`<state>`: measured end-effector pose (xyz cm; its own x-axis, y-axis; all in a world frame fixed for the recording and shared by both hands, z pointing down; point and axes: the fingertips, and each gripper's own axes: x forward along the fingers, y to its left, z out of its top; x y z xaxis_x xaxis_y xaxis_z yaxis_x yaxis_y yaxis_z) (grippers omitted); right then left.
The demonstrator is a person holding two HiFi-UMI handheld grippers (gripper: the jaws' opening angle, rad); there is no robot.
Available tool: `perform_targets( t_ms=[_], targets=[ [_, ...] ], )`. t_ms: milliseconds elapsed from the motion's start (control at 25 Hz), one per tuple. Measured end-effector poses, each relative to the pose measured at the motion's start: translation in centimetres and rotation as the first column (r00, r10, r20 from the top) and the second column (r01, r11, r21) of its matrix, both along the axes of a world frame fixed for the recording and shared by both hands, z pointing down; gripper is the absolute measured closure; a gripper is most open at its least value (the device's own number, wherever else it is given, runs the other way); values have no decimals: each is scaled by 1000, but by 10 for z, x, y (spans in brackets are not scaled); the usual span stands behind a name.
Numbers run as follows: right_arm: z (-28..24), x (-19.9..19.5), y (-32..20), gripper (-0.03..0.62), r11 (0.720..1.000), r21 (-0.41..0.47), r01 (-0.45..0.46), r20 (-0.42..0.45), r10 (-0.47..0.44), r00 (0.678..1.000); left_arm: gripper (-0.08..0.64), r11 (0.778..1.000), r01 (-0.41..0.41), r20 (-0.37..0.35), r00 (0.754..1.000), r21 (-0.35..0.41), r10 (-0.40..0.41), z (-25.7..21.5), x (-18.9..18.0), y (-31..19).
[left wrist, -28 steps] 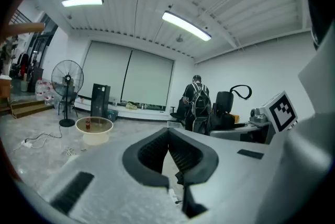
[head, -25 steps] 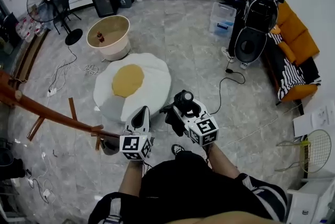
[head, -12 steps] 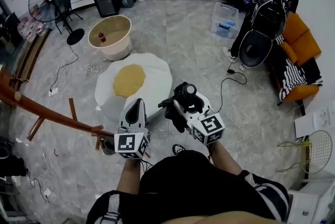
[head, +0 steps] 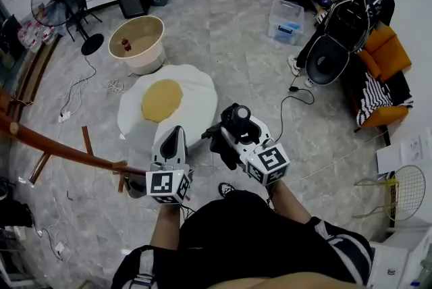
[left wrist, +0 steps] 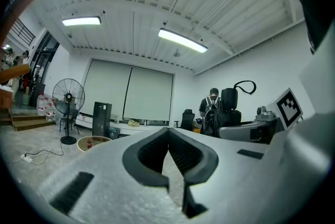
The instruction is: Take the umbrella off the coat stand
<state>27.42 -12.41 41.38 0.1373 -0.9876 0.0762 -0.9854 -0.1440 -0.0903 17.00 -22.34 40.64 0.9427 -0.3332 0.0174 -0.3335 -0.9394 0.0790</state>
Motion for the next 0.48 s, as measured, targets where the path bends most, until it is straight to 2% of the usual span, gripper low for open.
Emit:
perform_targets(
  t_ms=[120, 320, 480],
  targets=[
    [-1, -2, 1, 350, 1000, 11, 7, 9, -7, 1000, 560, 1000, -5, 4, 1000, -3, 5, 2, 0, 2],
    [-1, -2, 3, 353, 1000, 4, -12, -32, 12, 999, 560, 1000, -4, 10, 1000, -16, 4, 5, -1, 3],
    [3, -1, 3, 353, 1000, 3, -8, -8, 8, 1000, 560, 1000, 10, 14, 1000, -18, -10, 8, -4, 2]
  ],
)
